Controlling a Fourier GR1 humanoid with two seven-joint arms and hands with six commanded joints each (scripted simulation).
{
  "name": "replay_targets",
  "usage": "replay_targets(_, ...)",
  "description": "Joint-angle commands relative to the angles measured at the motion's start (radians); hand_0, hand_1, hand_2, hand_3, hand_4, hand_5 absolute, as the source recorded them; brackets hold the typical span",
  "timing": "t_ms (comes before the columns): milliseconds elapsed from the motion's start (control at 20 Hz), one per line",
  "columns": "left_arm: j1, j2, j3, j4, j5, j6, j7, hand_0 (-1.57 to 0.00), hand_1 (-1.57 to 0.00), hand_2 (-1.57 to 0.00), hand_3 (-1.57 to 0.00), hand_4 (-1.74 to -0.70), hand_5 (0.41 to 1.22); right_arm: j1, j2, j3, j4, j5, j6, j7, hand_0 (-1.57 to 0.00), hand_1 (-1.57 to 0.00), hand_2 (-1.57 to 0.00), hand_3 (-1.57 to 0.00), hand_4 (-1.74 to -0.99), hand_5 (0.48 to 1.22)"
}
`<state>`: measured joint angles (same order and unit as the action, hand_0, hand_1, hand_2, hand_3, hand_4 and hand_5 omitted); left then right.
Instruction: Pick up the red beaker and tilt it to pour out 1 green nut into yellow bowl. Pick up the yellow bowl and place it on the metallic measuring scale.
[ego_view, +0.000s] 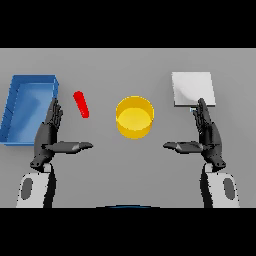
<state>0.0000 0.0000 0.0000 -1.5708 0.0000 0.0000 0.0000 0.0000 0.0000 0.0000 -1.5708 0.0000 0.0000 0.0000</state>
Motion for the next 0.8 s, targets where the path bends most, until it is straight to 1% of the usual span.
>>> replay_targets(0,0.001,0.001,0.001,-0.001,0.001,0.0,-0.001,0.0,0.0,0.0,0.0,-1.14,0.66,0.0,0.002,0.001,0.0,0.001,-0.002,0.0,0.0,0.0,0.0,0.0,-1.071,0.578)
replay_targets(200,0.013,0.009,0.004,-0.009,0.008,-0.008,-0.005,0.0,0.0,0.0,0.0,-1.14,0.66,-0.001,0.014,0.013,-0.001,0.012,-0.01,0.001,0.0,0.0,0.0,0.0,-1.071,0.578)
replay_targets(250,0.02,0.01,0.003,-0.018,0.009,-0.01,-0.012,0.0,0.0,0.0,0.0,-1.14,0.66,-0.01,0.02,0.015,0.007,0.016,-0.015,0.012,0.0,0.0,0.0,0.0,-1.071,0.578)
replay_targets(300,0.061,0.039,-0.036,-0.068,-0.042,-0.019,-0.035,0.0,0.0,0.0,0.0,-1.14,0.66,0.03,-0.024,0.059,-0.039,0.126,-0.043,-0.069,0.0,0.0,0.0,0.0,-1.071,0.578)
replay_targets(350,0.098,0.047,-0.077,-0.125,-0.083,-0.024,-0.051,0.0,0.0,0.0,0.0,-1.14,0.66,0.047,-0.045,0.091,-0.072,0.199,-0.062,-0.096,0.0,0.0,0.0,0.0,-1.072,0.577)
replay_targets(400,0.121,0.059,-0.097,-0.168,-0.103,-0.027,-0.034,0.0,0.0,0.0,0.0,-1.14,0.66,0.069,-0.058,0.112,-0.1,0.247,-0.075,-0.111,0.0,0.0,0.0,0.0,-1.066,0.576)
replay_targets(500,0.139,0.078,-0.11,-0.207,-0.123,-0.03,0.01,0.0,0.0,0.0,0.0,-1.14,0.66,0.082,-0.057,0.142,-0.129,0.299,-0.086,-0.084,0.0,0.0,0.0,0.0,-1.071,0.581)
replay_targets(600,0.132,0.09,-0.105,-0.209,-0.117,-0.037,0.057,0.0,0.0,0.0,0.0,-1.14,0.655,0.086,-0.057,0.141,-0.135,0.284,-0.073,-0.073,0.0,0.0,0.0,0.0,-1.103,0.592)
replay_targets(700,0.126,0.091,-0.11,-0.191,-0.117,-0.049,0.068,0.0,0.0,0.0,0.0,-1.14,0.65,0.081,-0.058,0.141,-0.131,0.274,-0.061,-0.072,0.0,0.0,0.0,0.0,-1.131,0.607)
replay_targets(750,0.108,0.088,-0.107,-0.166,-0.118,-0.048,0.074,0.0,0.0,0.0,0.0,-1.14,0.649,0.099,-0.057,0.15,-0.143,0.272,-0.053,-0.087,0.0,0.0,0.0,0.0,-1.147,0.614)
